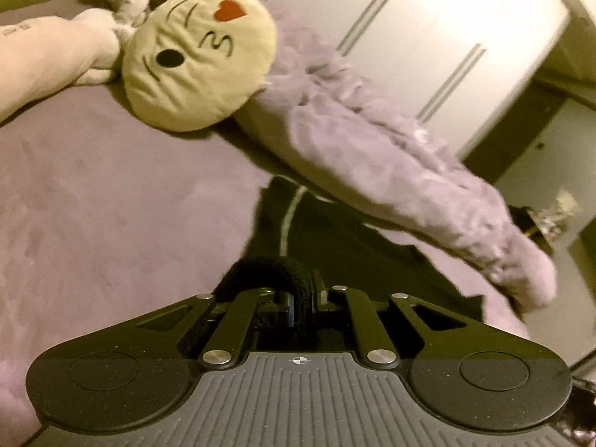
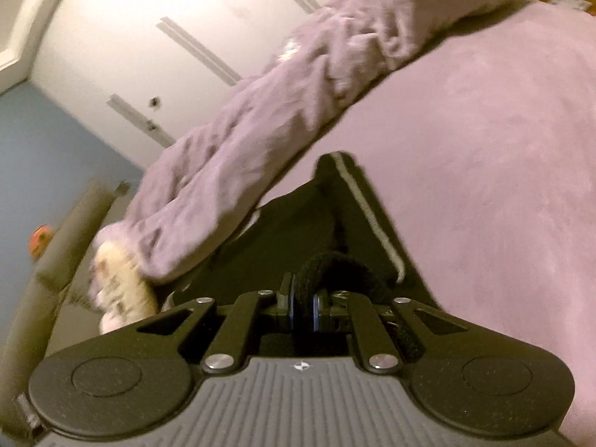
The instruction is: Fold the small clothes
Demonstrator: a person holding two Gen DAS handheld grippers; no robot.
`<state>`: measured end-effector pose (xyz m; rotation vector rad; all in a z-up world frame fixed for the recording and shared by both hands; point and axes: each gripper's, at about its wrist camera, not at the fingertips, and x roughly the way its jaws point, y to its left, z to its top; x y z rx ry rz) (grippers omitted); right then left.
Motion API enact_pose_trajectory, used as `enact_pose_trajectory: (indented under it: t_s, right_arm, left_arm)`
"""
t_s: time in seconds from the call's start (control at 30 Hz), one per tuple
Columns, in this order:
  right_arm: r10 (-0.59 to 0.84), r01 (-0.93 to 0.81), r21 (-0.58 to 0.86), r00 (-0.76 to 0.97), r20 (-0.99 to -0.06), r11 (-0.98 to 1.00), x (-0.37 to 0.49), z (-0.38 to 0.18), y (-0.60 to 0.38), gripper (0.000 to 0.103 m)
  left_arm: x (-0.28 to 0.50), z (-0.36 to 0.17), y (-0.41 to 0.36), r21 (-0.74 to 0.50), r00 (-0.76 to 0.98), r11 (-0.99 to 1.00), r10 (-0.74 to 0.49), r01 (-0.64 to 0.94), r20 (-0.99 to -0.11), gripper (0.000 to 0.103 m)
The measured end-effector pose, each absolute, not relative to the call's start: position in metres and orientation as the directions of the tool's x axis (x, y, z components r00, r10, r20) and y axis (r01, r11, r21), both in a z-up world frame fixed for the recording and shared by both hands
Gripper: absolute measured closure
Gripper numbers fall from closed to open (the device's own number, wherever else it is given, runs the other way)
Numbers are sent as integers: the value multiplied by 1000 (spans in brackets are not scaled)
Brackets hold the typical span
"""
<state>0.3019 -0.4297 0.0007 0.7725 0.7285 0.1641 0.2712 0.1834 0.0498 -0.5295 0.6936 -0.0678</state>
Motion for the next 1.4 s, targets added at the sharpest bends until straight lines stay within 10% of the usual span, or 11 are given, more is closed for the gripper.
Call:
enact_pose_trajectory:
  t_s: [0.2,0.43,0.57,0.77,1.4]
  right_arm:
    - [335,213,647,714,-615,732,345,-30,-428,90]
    - [455,119,656,629,-630,745,325,-47,-418,60]
    - [472,102,645,598,-648,758,318,-53,-409,62]
    - [488,71,659,613,-621,749,319,-45,-401,88]
    - [369,96,701,795,-481,707,406,4,-402,92]
  left_arm:
    - [310,25,186,-472,750,865,-198,-169,-631,94]
    - [317,-2,183,-484,696,865,-269,-129,-666,87]
    - [312,-11,176,-498,660,863,-328,-80,-675,73]
    - [307,-12,180,-564,631,822,-399,-74,-665,93]
    - [383,47,174,-502,766,861,-265,-85,-585,93]
